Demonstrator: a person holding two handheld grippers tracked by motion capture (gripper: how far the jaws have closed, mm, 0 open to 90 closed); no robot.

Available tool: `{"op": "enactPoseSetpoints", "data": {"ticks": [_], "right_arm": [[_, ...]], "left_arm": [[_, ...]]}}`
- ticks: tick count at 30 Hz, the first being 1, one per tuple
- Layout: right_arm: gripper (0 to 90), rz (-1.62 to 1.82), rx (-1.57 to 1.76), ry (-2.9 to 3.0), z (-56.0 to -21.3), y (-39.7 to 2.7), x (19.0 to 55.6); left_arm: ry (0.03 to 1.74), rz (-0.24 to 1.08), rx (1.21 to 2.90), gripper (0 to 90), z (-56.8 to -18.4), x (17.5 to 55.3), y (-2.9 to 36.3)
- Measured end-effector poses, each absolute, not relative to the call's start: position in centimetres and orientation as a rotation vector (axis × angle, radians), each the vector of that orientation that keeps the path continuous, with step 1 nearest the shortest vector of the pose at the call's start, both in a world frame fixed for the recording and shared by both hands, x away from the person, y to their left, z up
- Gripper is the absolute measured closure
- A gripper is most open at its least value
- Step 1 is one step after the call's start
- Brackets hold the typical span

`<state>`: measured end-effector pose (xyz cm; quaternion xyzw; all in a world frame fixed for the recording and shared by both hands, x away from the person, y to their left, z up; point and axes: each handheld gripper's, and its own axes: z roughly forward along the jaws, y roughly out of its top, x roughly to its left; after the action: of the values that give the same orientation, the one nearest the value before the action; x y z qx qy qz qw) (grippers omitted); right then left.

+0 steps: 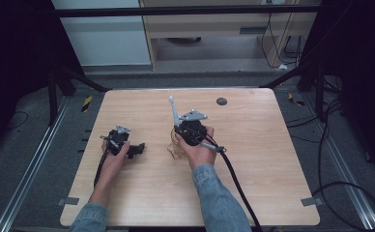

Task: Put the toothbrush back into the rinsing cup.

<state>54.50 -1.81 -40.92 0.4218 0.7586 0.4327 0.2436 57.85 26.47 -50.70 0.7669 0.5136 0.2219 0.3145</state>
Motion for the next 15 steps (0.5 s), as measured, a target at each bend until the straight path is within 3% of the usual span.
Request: {"op": "enactPoseSetpoints", "data": {"ticks": [15], "right_arm": [[60.2, 1.173, 1.131, 2.079, -40.33, -2.14, 54.11]], "left_arm": [[1.351, 0.584, 2.022, 0.0, -50.7, 57.87, 26.48]]}}
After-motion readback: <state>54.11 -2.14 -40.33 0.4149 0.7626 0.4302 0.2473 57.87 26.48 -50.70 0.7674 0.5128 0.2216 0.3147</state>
